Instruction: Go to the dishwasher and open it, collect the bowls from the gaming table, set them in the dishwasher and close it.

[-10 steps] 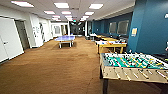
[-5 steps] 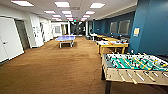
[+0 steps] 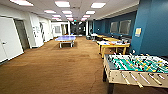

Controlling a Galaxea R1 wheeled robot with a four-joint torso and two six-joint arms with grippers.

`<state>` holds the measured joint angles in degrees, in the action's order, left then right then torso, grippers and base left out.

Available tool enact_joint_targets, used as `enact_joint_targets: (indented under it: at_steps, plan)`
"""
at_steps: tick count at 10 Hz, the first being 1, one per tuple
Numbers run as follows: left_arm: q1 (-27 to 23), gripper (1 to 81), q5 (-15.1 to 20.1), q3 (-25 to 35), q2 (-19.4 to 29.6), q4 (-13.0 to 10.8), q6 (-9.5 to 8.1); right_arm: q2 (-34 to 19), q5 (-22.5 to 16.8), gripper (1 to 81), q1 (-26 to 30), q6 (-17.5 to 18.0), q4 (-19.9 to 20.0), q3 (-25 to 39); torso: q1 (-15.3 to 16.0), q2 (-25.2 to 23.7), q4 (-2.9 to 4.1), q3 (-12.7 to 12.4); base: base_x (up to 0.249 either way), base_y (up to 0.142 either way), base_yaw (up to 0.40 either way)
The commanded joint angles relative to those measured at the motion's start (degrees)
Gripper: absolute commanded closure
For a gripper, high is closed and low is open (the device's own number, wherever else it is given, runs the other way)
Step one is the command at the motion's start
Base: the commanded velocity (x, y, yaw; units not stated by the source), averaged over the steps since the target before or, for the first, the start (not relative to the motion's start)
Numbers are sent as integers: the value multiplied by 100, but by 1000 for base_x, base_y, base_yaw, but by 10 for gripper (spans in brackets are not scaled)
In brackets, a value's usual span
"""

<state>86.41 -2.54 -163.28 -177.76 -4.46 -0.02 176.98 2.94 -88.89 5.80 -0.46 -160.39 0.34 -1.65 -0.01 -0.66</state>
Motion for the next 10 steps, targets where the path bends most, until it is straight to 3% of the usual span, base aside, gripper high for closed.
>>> enact_joint_targets:
  at_steps: [1, 3, 10]
  plan:
    - [-348, 10, 279, -20, -5, 7, 11, 33, -294, 10, 315, -18, -42, 9, 0, 0, 0, 0, 116, 63, 0]
    - [-339, 10, 279, -20, -5, 7, 11, 33, -294, 10, 314, -9, -42, 9, 0, 0, 0, 0, 117, 62, 0]
    - [-347, 10, 280, -11, -14, 7, 11, 33, -294, 10, 314, -18, -42, 9, -7, 0, 0, 2, 119, 0, 0]
